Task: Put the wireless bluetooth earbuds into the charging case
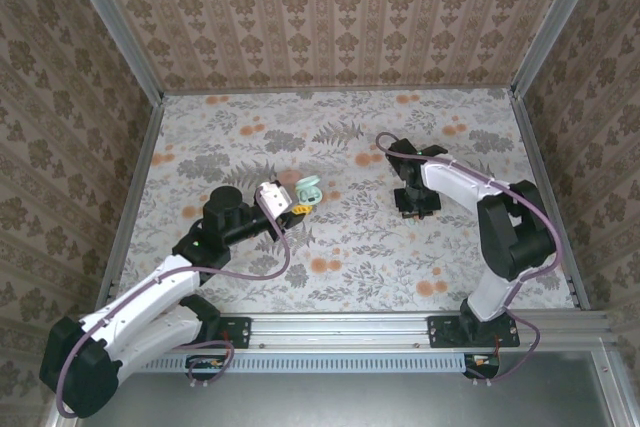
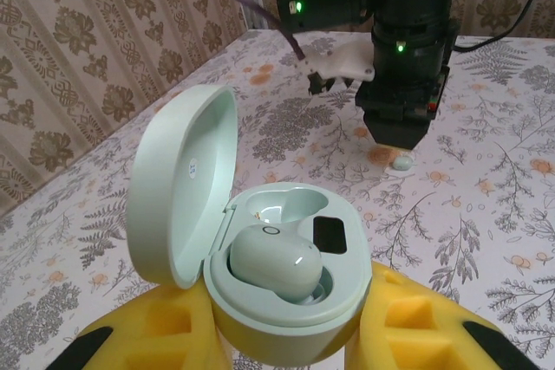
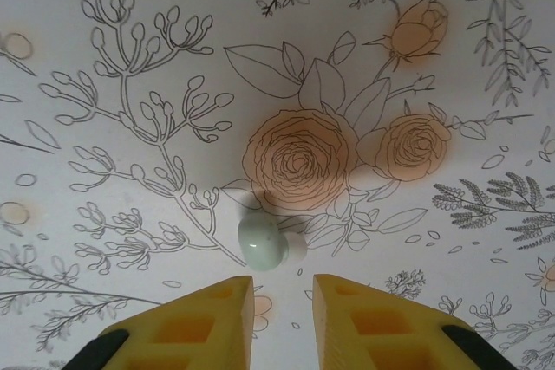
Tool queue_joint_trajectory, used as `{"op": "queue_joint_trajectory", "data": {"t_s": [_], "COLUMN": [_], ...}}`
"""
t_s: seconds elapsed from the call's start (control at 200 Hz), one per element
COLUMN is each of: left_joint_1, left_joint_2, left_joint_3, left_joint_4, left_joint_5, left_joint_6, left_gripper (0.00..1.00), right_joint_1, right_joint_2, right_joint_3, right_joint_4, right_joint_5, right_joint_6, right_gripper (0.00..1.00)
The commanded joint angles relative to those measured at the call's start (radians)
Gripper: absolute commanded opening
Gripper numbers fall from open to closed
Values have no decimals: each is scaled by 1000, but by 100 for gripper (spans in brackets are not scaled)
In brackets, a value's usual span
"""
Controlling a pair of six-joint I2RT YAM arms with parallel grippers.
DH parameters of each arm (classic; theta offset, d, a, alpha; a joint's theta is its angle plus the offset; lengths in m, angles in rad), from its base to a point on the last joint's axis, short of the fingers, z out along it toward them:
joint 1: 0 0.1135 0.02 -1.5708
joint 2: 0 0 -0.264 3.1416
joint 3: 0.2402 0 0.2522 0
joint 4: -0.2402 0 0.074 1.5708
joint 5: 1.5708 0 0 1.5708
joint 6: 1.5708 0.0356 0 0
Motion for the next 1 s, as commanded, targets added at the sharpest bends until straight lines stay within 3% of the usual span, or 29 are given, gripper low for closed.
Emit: {"op": "queue_joint_trajectory", "data": {"t_s": [0.0,0.565,0.995], "left_joint_1": [-6,-7,-6], "left_joint_2": [-24,-22,-35], "left_joint_3": [4,9,22], "left_joint_4": [-8,-18,-33], "left_joint_5": [-10,-11,-3], "left_joint_6": [-14,-12,-9], "left_gripper": [0,0,0], "right_joint_1": [13,16,11], "right_joint_2": [32,117,49], "right_joint_3": [32,18,7], "right_joint_4": [-29,12,1], "right_joint_5": [36,11,-9], "right_joint_6": [-43,-63,-48], "right_gripper": [26,25,13]}}
